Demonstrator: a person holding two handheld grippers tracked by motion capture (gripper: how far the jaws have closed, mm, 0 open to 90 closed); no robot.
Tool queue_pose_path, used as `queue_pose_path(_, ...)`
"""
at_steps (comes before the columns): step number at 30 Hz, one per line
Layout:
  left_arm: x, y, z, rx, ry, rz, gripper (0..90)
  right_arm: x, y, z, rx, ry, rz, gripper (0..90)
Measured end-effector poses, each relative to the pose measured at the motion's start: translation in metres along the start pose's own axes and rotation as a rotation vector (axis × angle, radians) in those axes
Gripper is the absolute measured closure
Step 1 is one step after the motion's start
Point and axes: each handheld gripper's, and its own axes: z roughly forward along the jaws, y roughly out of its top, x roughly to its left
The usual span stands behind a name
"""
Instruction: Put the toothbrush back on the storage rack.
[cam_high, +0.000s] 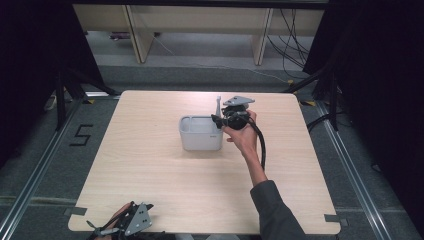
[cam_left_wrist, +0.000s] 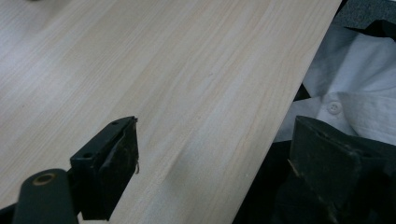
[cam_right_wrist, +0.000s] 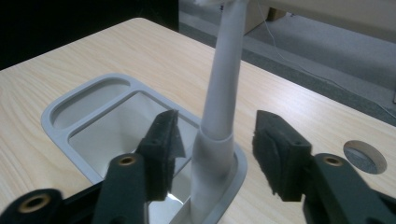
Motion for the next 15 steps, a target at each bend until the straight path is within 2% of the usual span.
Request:
queue_pose_path(1,0.001,0.0,0.0,0.006,-0.007,0.006,15.2,-0.001,0.0,-0.001,0.004,-0.002,-0.011,48.2)
queue_pose_path(2,0.0,0.0,0.0,-0.005,-0.008,-0.008,15.2,-0.002,0.0,-0.003,0.01,-0.005,-0.007,47.7)
queue_pose_path(6,0.0,0.0,0.0,0.0,-0.009,-0.003,15.2,-0.002,-0.001,-0.006,-0.007,-0.004,0.002,44.2)
queue_pose_path(7,0.0,0.0,0.0,0.0,-0.011,-0.003,15.2,-0.002,-0.002,-0.008,-0.015,0.006,0.029,43.1)
queue_pose_path(8,0.0,0.0,0.0,0.0,-0.011,-0.003,15.2,-0.004,-0.002,-0.01,-0.007,0.006,0.009,43.1)
queue_pose_path(9,0.0,0.0,0.0,-0.001,-0.011,-0.004,15.2,-0.004,-0.002,-0.01,-0.007,0.006,0.009,43.1)
queue_pose_path(10,0.0,0.0,0.0,-0.001,-0.009,-0.006,15.2,-0.002,-0.002,-0.011,-0.008,0.012,0.038,42.8)
queue_pose_path(11,0.0,0.0,0.0,-0.003,-0.01,-0.008,15.2,-0.003,-0.002,-0.012,-0.015,0.007,0.026,42.8)
queue_pose_path(15,0.0,0.0,0.0,-0.002,-0.01,-0.007,15.2,-0.004,-0.004,-0.017,-0.042,0.011,0.029,41.9)
